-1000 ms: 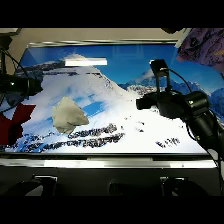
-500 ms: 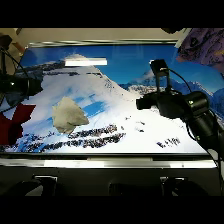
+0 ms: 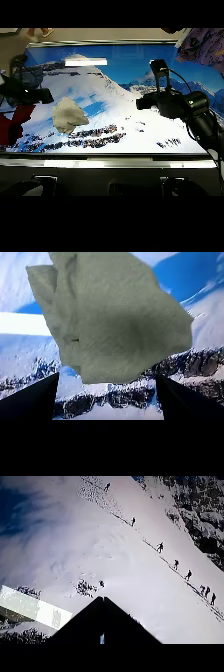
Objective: Fold the clothes and pants, and hang the long-sleeved shirts on hangers.
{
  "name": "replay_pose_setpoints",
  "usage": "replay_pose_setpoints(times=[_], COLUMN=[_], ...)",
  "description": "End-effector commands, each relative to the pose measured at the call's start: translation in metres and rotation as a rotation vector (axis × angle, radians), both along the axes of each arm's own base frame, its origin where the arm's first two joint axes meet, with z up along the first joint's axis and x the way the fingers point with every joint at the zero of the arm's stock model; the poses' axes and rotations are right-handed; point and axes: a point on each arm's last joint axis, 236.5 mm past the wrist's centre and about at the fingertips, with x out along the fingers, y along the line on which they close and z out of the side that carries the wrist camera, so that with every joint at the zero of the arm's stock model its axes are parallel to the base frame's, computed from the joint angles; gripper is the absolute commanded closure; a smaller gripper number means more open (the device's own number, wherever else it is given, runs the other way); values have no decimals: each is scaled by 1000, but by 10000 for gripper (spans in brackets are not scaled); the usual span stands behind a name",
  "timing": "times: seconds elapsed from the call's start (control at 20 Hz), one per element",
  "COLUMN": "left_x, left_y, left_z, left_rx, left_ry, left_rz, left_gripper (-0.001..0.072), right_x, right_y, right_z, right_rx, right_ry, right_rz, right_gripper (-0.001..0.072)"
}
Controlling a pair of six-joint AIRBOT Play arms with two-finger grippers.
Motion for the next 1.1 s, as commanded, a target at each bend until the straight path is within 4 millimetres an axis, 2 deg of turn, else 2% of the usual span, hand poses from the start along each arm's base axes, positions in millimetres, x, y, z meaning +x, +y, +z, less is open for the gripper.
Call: replay_pose_setpoints(times=[0.0, 0.1, 0.2, 0.35, 0.4, 0.45, 0.55, 0.65, 0.75, 0.9, 1.05], left_x=[-9, -6, -1, 10, 13, 11, 13, 17, 19, 4, -7], left_y=[-1, -3, -9, -22, -27, -35, -55, -94, -145, -233, -296], left_z=[-82, -118, -143, -163, -166, -168, -157, -129, -91, -44, -29], left_rx=[-6, -34, -75, -144, -169, -207, -288, -392, -490, -622, -715], left_ry=[129, 115, 87, 60, 64, 85, 87, 63, 17, -29, -82], left_rz=[55, 127, 174, 208, 221, 234, 226, 141, 52, -87, -76], left_gripper=[-13, -13, -13, -13, 122, 702, 691, 692, 692, 692, 690], right_x=[0, 0, -1, -1, -2, -2, -3, -13, -27, -50, -69], right_y=[1, 0, 0, 0, 0, 0, -1, -5, -12, -26, -46], right_z=[1, 0, 0, 0, -1, -1, -2, -11, -20, -25, -15], right_rx=[3, 3, 2, 1, 0, 0, -4, -28, -59, -108, -164], right_ry=[0, 1, 2, 6, 7, 8, 18, 72, 139, 218, 234], right_rz=[-1, -1, -1, -1, -1, -1, -1, -3, -5, -12, -29], right_gripper=[672, 672, 671, 671, 671, 666, 564, 556, 556, 555, 554])
